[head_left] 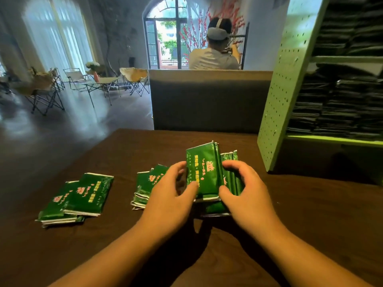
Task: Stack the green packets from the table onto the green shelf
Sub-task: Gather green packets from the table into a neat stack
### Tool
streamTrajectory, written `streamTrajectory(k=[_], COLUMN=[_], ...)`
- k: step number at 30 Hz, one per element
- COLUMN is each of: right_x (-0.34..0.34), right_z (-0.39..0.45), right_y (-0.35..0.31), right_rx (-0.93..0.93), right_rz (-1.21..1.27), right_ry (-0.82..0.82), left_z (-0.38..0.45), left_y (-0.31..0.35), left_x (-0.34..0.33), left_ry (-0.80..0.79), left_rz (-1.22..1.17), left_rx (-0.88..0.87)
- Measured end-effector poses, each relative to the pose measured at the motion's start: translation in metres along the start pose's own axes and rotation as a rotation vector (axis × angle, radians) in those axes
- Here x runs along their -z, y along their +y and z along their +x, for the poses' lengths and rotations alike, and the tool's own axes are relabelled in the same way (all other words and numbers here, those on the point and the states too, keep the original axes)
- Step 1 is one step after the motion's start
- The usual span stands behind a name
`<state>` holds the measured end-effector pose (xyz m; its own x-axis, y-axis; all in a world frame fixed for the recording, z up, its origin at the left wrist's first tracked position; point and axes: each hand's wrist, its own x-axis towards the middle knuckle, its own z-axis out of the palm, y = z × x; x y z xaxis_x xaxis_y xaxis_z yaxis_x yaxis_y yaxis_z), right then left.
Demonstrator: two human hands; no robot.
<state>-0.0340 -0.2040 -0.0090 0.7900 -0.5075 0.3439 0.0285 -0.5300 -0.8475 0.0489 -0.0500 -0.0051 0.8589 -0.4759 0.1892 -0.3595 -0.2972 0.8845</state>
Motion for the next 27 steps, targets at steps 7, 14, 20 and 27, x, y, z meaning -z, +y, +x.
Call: streamTrajectory(k=[7, 14, 20, 27], right_x=[0.029, 0.053, 0.052, 0.054], right_z=[0.007, 0.017, 0.005, 0.009], right_y=[0.006, 0.042, 0.040, 0.046], right_rx=[-0.005, -0.274, -0.235, -0.317], right_rz=[0.375, 0.403, 0.381, 0.362], right_ry=[-0.027, 0.140, -0.050, 0.073], left_z=[0.027, 0.036, 0.035, 0.032], left_y=[0.031, 0.028, 0.021, 0.010], left_x=[-0.068, -0.112, -0.126, -0.115], left_ry=[-0.098, -0.157, -0.176, -0.151], left_rz=[-0.686, -0.663, -0.860, -0.823], left_rx=[0.233, 0.087, 0.214, 0.107])
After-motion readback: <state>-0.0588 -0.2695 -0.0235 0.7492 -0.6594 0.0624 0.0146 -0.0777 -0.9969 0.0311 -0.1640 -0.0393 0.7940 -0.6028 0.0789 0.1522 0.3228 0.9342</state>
